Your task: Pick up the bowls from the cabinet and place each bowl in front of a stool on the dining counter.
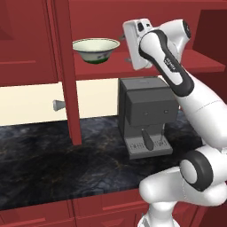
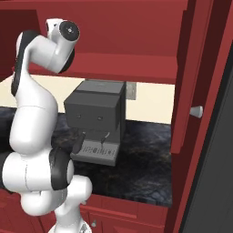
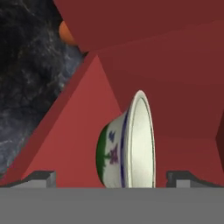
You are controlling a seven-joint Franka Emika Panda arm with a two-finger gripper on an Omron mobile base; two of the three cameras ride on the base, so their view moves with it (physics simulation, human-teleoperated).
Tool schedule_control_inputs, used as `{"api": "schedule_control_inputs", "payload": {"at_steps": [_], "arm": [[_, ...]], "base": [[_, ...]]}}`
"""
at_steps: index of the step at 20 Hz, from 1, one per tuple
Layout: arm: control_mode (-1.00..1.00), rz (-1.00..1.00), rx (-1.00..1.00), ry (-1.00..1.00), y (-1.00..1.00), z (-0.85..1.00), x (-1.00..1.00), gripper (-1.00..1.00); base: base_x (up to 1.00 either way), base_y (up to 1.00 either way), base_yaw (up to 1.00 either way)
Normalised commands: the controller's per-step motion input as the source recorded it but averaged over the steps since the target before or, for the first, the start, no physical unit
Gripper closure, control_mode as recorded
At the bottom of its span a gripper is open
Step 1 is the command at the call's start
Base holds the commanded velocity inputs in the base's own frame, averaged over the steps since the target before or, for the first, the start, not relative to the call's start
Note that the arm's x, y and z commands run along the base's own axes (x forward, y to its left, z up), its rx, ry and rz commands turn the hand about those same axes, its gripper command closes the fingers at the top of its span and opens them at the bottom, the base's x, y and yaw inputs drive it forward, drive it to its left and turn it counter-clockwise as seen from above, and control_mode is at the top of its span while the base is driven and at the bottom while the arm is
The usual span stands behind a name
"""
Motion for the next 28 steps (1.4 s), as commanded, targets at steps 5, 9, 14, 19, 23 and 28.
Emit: {"api": "schedule_control_inputs", "payload": {"at_steps": [5, 9, 14, 19, 23, 28], "arm": [[-1.0, 0.0, -0.01, 0.03, 0.17, -0.02, 0.39, -1.0], [-1.0, 0.0, 0.0, 0.07, 0.1, -0.09, 0.46, -1.0], [-1.0, 0.0, -0.01, 0.11, 0.0, -0.11, 0.54, -1.0], [-1.0, 0.01, 0.0, 0.03, 0.02, -0.04, 0.45, -1.0], [-1.0, 0.07, 0.0, 0.02, 0.03, -0.07, 0.24, -1.0], [-1.0, 0.09, 0.0, 0.02, 0.02, -0.16, 0.1, -1.0]], "base": [[0.0, 0.0, 0.0], [0.0, 0.0, 0.0], [0.0, 0.0, 0.0], [0.0, 0.0, 0.0], [0.0, 0.0, 0.0], [0.0, 0.0, 0.0]]}}
